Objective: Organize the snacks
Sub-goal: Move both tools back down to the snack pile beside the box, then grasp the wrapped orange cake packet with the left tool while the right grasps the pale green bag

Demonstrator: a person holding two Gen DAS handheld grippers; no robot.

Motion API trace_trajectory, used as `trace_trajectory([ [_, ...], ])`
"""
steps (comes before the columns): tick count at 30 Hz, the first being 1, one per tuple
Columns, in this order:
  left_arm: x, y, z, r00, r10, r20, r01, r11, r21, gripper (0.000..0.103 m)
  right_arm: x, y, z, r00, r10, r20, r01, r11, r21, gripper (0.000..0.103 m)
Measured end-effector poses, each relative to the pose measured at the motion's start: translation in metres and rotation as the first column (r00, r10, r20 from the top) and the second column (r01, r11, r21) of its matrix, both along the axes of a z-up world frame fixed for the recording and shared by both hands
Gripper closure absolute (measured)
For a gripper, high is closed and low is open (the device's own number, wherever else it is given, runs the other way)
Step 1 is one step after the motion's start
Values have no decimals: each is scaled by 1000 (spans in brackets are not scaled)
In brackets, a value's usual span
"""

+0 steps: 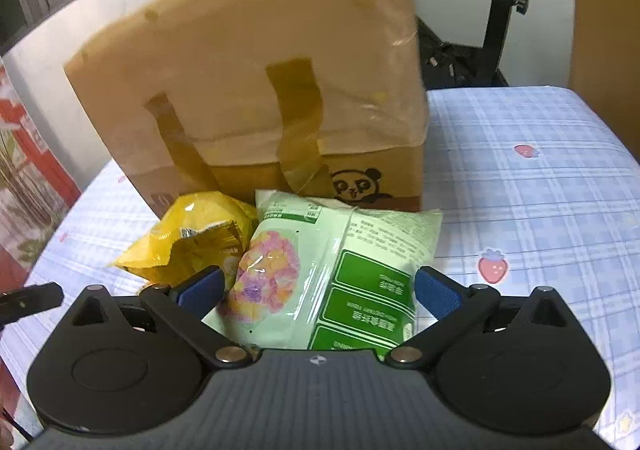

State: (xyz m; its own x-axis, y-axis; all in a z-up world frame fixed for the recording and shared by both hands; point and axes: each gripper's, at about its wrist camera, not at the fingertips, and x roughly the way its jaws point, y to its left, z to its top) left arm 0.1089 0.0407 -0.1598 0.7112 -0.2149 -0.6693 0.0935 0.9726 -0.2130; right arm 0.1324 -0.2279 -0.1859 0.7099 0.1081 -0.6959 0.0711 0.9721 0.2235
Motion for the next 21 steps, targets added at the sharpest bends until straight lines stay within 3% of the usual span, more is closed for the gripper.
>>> trace_trajectory([
  [4, -1, 1, -5, 1000, 2, -31, -2, 1000, -4, 13, 4, 0, -4, 1000, -13, -3, 13, 1000, 1, 1],
  [11, -8, -7, -15, 994, 6, -113, -5, 1000, 14, 13, -10, 5, -4, 999, 2, 46, -1, 999, -35, 21],
  [15, -12, -5, -18, 990, 16, -142, -19, 1000, -20, 13, -16, 8, -4, 998, 20, 65, -16, 998, -55, 23],
  [21, -11, -14, -28, 981, 9, -194, -11, 1000, -10, 13, -18, 6, -4, 997, 22, 79, -19, 999, -40, 24],
])
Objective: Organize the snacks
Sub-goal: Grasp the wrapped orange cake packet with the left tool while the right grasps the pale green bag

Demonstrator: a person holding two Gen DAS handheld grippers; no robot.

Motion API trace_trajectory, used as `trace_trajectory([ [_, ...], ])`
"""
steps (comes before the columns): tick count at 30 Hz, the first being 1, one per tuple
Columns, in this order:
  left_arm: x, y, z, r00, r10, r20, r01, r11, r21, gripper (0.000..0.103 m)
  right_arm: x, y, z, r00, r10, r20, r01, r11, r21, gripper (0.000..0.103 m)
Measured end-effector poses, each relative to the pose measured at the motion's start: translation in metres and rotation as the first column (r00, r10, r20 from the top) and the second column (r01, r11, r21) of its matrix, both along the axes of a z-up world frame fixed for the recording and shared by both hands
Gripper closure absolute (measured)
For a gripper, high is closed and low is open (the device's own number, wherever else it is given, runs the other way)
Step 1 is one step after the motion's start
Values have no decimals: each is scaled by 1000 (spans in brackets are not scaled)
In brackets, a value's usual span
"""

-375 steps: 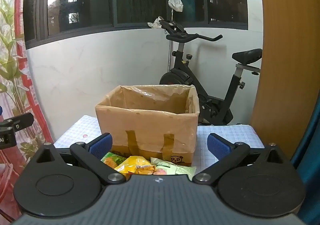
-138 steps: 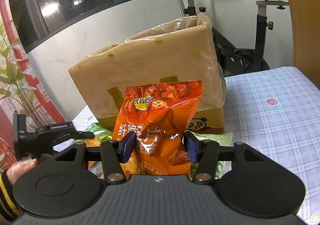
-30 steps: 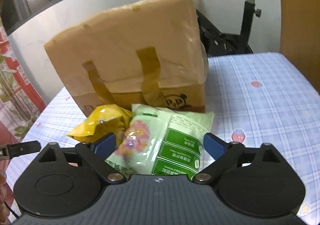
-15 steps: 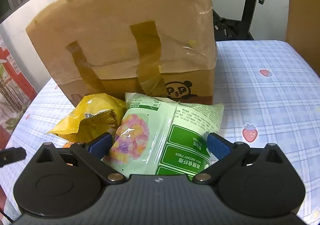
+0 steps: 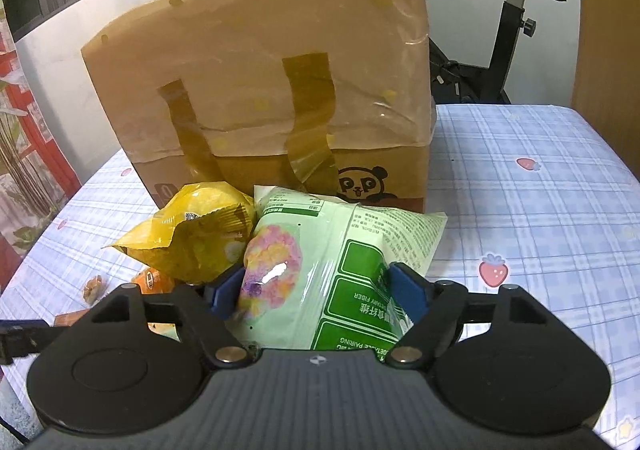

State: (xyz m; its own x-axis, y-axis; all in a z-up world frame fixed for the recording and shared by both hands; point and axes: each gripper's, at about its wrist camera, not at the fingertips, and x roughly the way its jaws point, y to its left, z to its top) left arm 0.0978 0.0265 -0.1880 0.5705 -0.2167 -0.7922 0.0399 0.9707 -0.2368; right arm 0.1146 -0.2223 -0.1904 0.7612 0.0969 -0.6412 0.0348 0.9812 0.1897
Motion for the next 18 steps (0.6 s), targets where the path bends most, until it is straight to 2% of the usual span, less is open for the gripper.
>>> trace_trajectory([
  [3, 3, -5, -5, 1000, -8, -24, 8, 1000, 1, 13, -2, -2, 0, 1000, 2, 5, -2, 1000, 9, 24],
  [7, 8, -14, -13, 1000, -18, -26, 19, 1000, 20, 7, -1, -3, -1, 1000, 4, 4, -4, 1000, 14, 24],
  [13, 19, -25, -19, 999, -25, -25, 27, 997, 78, 4, -1, 0, -1, 1000, 6, 8, -6, 1000, 2, 24],
  [15, 21, -20, -24, 999, -6, -38, 8, 999, 48, 6, -1, 0, -1, 1000, 5, 8, -5, 1000, 3, 24],
  [18, 24, -12, -27, 999, 5, -37, -4, 1000, 16, 15, -1, -1, -1, 1000, 7, 10, -7, 1000, 6, 24],
])
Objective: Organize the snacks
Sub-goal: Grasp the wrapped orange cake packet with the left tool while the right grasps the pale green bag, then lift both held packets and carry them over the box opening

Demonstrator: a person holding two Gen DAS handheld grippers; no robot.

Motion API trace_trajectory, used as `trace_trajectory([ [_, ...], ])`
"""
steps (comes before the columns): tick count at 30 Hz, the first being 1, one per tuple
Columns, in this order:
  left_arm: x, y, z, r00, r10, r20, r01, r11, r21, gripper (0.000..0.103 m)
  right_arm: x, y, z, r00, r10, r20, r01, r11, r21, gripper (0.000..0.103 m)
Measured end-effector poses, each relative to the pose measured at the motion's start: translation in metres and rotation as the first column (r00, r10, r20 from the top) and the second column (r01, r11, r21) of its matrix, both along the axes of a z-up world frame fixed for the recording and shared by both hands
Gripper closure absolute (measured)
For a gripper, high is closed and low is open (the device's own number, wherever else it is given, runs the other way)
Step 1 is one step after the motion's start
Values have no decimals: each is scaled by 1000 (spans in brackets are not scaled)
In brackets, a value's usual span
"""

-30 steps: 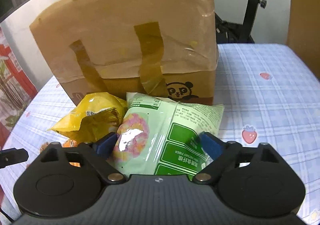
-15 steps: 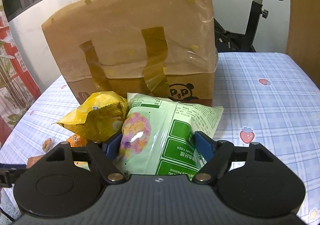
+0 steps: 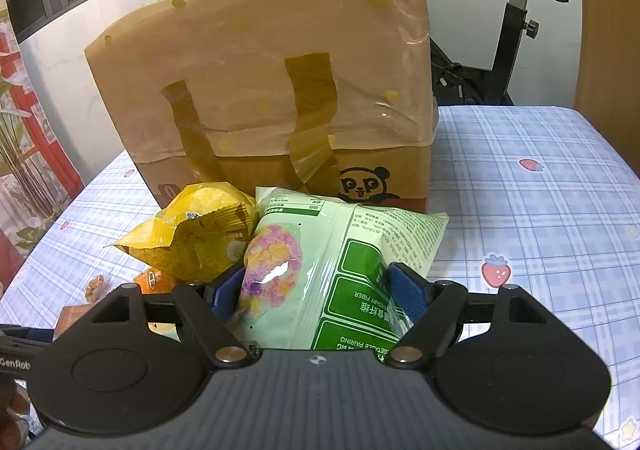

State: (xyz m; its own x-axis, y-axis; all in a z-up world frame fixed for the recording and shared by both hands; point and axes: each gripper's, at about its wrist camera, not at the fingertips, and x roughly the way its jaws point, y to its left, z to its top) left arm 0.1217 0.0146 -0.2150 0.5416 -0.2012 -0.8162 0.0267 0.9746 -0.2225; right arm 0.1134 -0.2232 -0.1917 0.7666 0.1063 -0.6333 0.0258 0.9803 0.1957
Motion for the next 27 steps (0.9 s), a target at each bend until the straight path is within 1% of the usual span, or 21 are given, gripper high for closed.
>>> trace_trajectory([
  [3, 0, 7, 2, 1000, 29, 9, -29, 999, 13, 17, 0, -1, 0, 1000, -1, 0, 1, 1000, 7, 24],
  [9, -4, 21, 5, 998, 69, 9, -68, 997, -32, 17, 2, -2, -1, 1000, -7, -2, 7, 1000, 14, 23],
  [12, -8, 23, 10, 997, 71, 34, -70, 997, -39, 17, 3, -3, -2, 1000, -13, -4, 13, 1000, 19, 22],
  [18, -10, 23, 19, 993, 79, 89, -77, 997, -23, 17, 5, -5, -3, 1000, -17, -2, 17, 1000, 22, 21],
  [23, -15, 27, 29, 987, 97, 127, -95, 995, -20, 17, 1, -9, 3, 999, -30, 16, 30, 999, 24, 27],
  [27, -18, 28, 38, 981, 100, 166, -99, 995, -18, 17, -3, -16, 9, 998, -47, 31, 46, 999, 23, 29],
])
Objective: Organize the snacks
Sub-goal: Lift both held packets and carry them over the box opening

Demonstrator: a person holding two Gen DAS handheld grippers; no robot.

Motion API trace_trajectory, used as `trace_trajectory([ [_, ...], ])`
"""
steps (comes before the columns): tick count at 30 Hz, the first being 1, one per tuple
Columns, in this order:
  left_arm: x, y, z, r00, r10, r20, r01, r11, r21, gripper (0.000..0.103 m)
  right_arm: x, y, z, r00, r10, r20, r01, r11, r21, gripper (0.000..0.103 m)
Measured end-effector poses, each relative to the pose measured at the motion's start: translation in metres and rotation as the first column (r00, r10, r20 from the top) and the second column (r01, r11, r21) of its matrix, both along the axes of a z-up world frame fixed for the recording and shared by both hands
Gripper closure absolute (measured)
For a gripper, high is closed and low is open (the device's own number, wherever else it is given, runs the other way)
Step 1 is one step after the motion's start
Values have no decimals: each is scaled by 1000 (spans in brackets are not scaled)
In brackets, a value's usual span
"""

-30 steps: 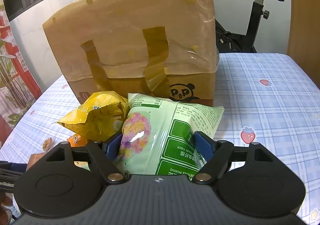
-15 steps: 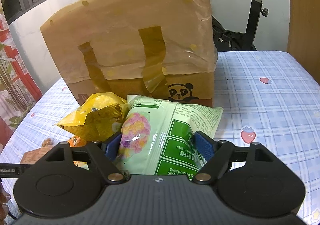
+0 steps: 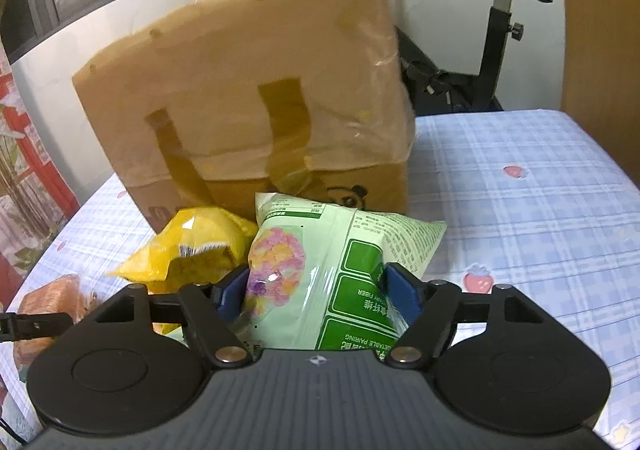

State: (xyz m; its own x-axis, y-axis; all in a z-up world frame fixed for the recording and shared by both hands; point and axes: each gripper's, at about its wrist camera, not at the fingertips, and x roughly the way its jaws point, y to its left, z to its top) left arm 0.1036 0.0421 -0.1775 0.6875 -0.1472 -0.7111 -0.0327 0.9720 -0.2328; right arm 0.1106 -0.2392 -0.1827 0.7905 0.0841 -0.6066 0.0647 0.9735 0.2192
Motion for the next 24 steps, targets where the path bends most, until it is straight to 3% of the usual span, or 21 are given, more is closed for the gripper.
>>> trace_trajectory([
  [14, -4, -3, 12, 998, -27, 51, 26, 1000, 7, 17, -23, -21, 5, 999, -41, -7, 41, 999, 1, 29],
  [24, 1, -6, 36, 991, -49, 128, 47, 999, 20, 17, -38, -27, 29, 996, -67, 52, 68, 998, -3, 29],
])
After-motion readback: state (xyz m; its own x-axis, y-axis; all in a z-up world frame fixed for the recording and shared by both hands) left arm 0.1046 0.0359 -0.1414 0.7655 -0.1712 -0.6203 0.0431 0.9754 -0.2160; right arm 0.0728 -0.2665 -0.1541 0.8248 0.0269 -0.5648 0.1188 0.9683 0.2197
